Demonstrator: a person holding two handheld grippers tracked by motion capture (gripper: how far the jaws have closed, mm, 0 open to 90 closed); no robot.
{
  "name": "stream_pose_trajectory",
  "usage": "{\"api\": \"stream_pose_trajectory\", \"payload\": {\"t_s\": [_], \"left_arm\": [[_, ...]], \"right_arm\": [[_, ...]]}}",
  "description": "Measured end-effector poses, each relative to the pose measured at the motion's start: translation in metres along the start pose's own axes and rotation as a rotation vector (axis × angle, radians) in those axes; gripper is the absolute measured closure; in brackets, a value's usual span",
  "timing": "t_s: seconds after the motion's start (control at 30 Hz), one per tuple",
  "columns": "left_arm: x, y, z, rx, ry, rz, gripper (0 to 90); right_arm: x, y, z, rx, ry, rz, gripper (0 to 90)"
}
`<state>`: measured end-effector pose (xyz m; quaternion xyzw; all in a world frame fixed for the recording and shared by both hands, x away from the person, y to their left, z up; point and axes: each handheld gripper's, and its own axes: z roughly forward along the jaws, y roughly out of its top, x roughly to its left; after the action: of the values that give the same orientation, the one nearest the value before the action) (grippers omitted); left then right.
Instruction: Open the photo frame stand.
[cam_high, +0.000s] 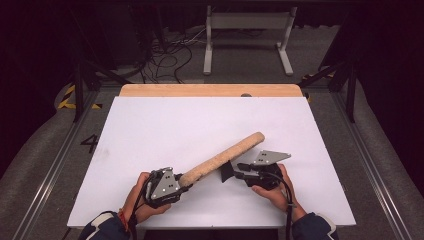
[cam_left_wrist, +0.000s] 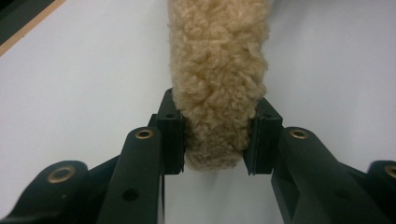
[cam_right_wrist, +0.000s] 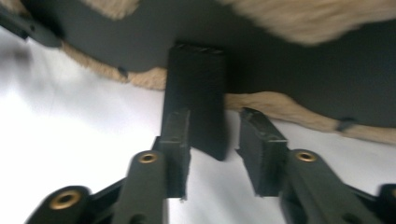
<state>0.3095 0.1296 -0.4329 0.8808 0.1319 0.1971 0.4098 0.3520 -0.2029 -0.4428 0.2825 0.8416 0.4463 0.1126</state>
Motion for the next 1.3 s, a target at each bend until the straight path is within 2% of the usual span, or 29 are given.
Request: {"api": "stream_pose_trajectory", "payload": {"t_s": [0.17, 0.27, 0.37, 0.47, 0.5, 0.53, 0.57, 0.63, 0.7, 0.77, 0.8, 0.93, 0.97, 1.07, 1.2, 1.3], "left_arm": [[0.0, 0.0, 0.0, -0.005, 0.0, -0.003, 65.3], [-0.001, 0.0, 0.001, -0.007, 0.009, -0.008, 65.4], [-0.002, 0.0, 0.001, -0.008, 0.013, -0.016, 65.4], [-0.002, 0.0, 0.002, -0.01, 0.016, -0.024, 65.3], [-0.002, 0.0, 0.002, -0.011, 0.015, -0.025, 65.3], [-0.002, 0.0, 0.002, -0.011, 0.015, -0.025, 65.2], [-0.002, -0.001, 0.002, -0.013, 0.014, -0.028, 65.2], [-0.002, -0.001, 0.002, -0.016, 0.013, -0.036, 65.1], [-0.002, -0.001, 0.002, -0.015, 0.016, -0.033, 65.1], [-0.003, 0.0, 0.002, -0.013, 0.025, -0.032, 65.2], [-0.004, 0.0, 0.002, -0.01, 0.036, -0.034, 65.4], [-0.009, 0.002, 0.003, 0.008, 0.096, -0.03, 66.6], [-0.009, 0.002, 0.003, 0.008, 0.096, -0.03, 66.9], [-0.011, 0.003, 0.004, 0.013, 0.131, -0.04, 67.2], [-0.013, 0.004, 0.005, 0.02, 0.137, -0.034, 67.2], [-0.012, 0.004, 0.005, 0.011, 0.113, -0.036, 66.9]], "right_arm": [[0.003, 0.002, 0.013, 0.02, 0.042, -0.001, 50.0], [0.003, 0.002, 0.017, 0.029, 0.047, 0.001, 48.7], [0.003, 0.001, 0.022, 0.042, 0.046, 0.026, 45.5], [0.015, 0.0, 0.03, 0.058, -0.011, 0.038, 38.7], [0.017, -0.001, 0.031, 0.057, -0.035, 0.047, 40.0], [0.017, -0.001, 0.031, 0.057, -0.035, 0.047, 40.0], [0.023, 0.0, 0.033, 0.053, -0.089, 0.068, 40.0], [0.03, 0.001, 0.036, 0.049, -0.156, 0.093, 39.6], [0.036, 0.003, 0.04, 0.044, -0.2, 0.107, 39.8], [0.04, 0.004, 0.043, 0.046, -0.257, 0.105, 44.1], [0.041, 0.004, 0.043, 0.046, -0.265, 0.107, 44.4], [0.042, 0.005, 0.043, 0.049, -0.271, 0.121, 44.8], [0.042, 0.005, 0.043, 0.049, -0.271, 0.121, 44.8], [0.042, 0.005, 0.04, 0.054, -0.265, 0.124, 45.0], [0.041, 0.004, 0.036, 0.063, -0.25, 0.126, 45.1], [0.04, 0.001, 0.034, 0.06, -0.241, 0.119, 44.0]]}}
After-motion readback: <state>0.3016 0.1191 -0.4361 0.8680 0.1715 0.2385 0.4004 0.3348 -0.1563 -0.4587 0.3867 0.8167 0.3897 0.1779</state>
